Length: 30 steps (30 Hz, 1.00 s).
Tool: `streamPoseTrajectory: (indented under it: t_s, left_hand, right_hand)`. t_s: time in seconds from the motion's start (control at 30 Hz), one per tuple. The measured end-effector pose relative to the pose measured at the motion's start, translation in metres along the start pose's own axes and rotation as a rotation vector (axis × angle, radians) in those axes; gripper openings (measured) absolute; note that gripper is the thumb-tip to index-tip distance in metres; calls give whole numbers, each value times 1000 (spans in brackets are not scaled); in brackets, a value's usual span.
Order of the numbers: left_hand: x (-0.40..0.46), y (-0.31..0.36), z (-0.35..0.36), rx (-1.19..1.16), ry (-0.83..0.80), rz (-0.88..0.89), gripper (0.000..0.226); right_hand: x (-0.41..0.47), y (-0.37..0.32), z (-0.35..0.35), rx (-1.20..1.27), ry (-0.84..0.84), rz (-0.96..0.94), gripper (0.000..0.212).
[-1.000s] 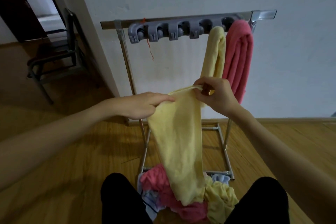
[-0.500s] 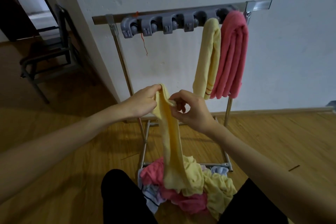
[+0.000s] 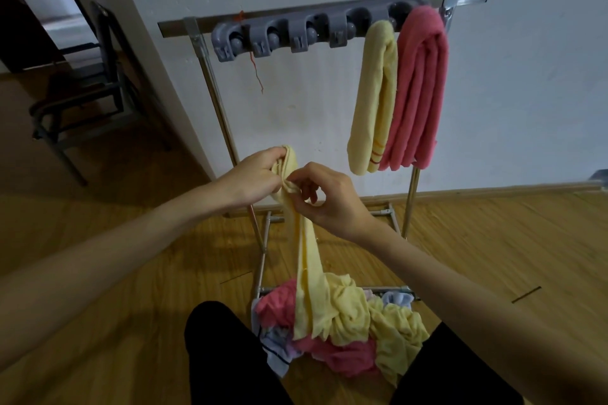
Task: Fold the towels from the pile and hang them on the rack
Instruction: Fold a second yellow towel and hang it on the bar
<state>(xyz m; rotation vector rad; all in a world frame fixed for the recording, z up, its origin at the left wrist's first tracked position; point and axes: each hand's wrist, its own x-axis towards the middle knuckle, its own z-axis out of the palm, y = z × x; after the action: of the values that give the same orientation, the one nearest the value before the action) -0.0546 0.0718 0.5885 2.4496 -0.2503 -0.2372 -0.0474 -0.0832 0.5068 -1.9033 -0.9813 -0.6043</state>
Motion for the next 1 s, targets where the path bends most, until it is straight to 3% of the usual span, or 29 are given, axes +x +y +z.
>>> streamPoseTrajectory:
  t_s: [0.4, 0.67, 0.87, 0.93, 1.0]
  left_hand:
    - [0, 1, 0, -101, 7, -21, 58]
    - [1, -5, -3, -99, 15, 38, 33]
    - [2, -9, -1, -89, 39, 82, 22]
    - [2, -17, -1, 41, 99, 120, 25]
    - [2, -30, -3, 371, 213, 200, 33]
  right_hand:
    - [-2, 3, 4, 48, 18, 30, 21]
    - [-4, 6, 1, 69, 23, 46, 33]
    - [1, 15, -9, 6, -36, 24, 23]
    - [5, 19, -16, -14, -35, 27, 22]
    - [9, 23, -22, -20, -22, 34, 19]
